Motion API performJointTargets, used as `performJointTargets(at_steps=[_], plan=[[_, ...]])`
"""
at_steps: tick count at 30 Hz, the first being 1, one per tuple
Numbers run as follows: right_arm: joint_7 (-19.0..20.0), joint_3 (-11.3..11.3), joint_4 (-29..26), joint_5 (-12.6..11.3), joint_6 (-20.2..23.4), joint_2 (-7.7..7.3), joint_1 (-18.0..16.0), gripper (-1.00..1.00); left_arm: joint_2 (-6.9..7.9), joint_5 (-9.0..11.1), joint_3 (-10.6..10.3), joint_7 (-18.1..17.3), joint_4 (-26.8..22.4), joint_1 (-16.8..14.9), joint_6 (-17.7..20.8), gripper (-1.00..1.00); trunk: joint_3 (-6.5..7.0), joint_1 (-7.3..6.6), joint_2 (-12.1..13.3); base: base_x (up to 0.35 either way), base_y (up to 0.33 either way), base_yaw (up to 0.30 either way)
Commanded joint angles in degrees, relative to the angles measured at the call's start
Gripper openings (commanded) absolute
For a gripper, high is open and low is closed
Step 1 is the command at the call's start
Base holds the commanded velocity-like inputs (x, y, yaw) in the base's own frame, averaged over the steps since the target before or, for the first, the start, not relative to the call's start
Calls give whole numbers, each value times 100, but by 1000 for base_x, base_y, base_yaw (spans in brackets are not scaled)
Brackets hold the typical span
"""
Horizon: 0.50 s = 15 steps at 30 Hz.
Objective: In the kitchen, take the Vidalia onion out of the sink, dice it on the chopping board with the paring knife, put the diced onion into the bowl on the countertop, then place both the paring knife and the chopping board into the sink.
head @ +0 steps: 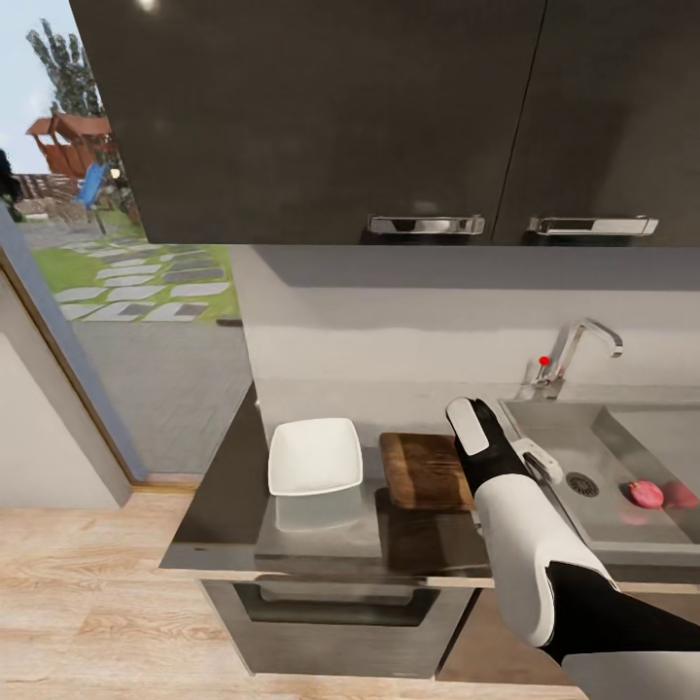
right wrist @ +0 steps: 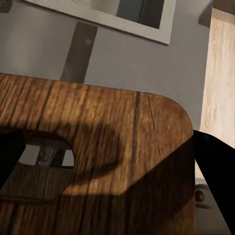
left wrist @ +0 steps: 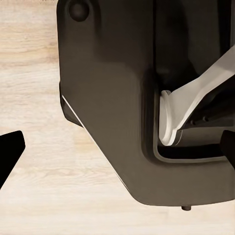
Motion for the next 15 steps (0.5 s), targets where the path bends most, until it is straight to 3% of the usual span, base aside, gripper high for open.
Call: performJointTargets(at_steps=[1, 15], plan=[[-20, -17, -2, -9, 41, 0, -4, -100, 1, -23, -6, 11, -10, 2, -5, 100, -11, 4, -12, 58, 0, 0], [-22, -7, 197, -14, -438, -83, -9, -100, 1, -23, -5, 11, -4, 2, -6, 100, -11, 4, -12, 72, 24, 0]])
